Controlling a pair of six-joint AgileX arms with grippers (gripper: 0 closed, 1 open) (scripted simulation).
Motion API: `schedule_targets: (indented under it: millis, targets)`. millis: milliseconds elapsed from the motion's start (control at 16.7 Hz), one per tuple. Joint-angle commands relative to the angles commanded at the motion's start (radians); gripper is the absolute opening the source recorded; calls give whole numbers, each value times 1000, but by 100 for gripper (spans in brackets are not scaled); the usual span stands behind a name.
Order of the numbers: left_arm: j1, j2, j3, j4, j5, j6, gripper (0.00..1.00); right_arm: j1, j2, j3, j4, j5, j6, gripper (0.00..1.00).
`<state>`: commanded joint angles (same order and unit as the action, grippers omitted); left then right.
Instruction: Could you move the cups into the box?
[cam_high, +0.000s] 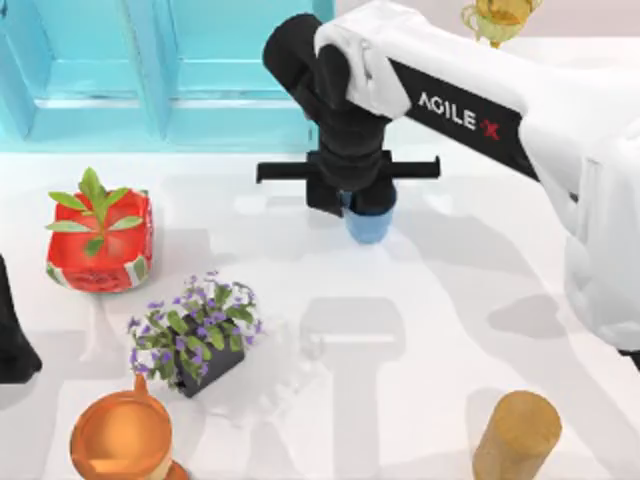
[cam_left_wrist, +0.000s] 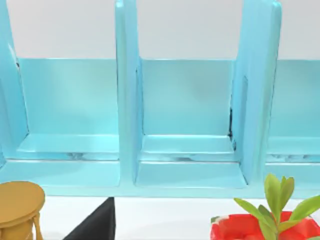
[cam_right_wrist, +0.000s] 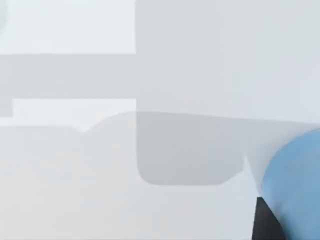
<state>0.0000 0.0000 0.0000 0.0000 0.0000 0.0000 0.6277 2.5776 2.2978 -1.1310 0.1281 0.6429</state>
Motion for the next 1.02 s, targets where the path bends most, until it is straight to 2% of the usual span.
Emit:
schedule_targets:
  millis: [360, 780, 1020]
  targets:
    - [0, 0, 0, 0, 0, 0, 100, -6, -21, -11, -8, 1, -13, 0]
    - [0, 0, 0, 0, 0, 0, 100, -142, -268, -125, -104, -27, -145, 0]
    - [0, 0, 0, 0, 0, 0, 100, -171, -313, -160, -135, -32, -177, 0]
